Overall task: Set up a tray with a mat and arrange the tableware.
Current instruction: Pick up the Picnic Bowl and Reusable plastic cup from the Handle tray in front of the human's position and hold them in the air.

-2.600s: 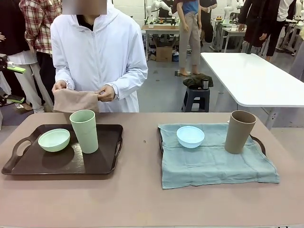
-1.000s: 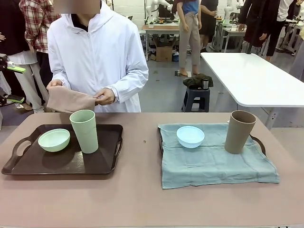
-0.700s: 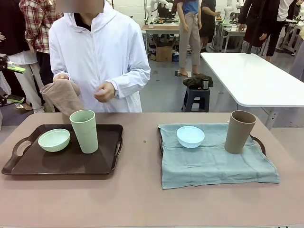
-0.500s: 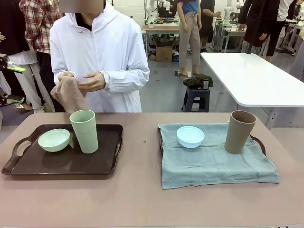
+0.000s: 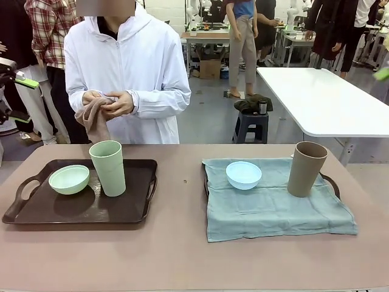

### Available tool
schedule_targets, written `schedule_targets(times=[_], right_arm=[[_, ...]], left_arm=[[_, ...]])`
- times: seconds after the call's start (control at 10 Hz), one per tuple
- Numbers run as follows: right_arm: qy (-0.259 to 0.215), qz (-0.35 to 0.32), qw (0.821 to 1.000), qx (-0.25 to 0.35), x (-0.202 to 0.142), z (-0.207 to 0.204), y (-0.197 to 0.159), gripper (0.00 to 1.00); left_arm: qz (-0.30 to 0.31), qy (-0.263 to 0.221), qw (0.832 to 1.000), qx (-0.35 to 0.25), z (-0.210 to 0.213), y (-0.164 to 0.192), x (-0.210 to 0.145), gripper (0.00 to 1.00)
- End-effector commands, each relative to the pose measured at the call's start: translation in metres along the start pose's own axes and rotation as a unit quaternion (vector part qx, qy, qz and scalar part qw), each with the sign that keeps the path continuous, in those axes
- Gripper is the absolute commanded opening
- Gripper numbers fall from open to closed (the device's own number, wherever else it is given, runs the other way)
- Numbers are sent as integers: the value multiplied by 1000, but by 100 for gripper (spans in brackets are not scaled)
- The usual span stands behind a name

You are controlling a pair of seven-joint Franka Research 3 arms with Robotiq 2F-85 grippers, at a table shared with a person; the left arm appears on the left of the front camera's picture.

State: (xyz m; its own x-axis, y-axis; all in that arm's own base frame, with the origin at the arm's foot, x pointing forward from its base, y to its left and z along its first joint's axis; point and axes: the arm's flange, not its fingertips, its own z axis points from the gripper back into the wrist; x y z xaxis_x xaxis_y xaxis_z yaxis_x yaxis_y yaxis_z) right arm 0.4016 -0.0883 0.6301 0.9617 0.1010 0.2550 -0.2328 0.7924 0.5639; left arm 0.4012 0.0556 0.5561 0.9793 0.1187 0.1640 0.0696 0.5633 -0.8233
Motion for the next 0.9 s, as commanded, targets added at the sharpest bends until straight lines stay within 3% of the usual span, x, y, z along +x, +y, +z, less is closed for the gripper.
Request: schedule_targets(times=[0.0, 0.2, 0.4, 0.8], right_arm=[[-5, 89, 994, -62, 15, -35, 42, 100], [-10, 166, 982, -83, 34, -74, 83, 100], [6, 260, 956, -135, 51, -142, 126, 100], [56, 412, 901, -125, 46, -257, 190, 100]], left_arm=[[-42, 10, 996, 81, 6, -29, -7, 100], [-50, 44, 988, 138, 7, -57, -8, 100], [-36, 66, 981, 176, 15, -80, -10, 100], [34, 73, 972, 222, 25, -76, -11, 100]])
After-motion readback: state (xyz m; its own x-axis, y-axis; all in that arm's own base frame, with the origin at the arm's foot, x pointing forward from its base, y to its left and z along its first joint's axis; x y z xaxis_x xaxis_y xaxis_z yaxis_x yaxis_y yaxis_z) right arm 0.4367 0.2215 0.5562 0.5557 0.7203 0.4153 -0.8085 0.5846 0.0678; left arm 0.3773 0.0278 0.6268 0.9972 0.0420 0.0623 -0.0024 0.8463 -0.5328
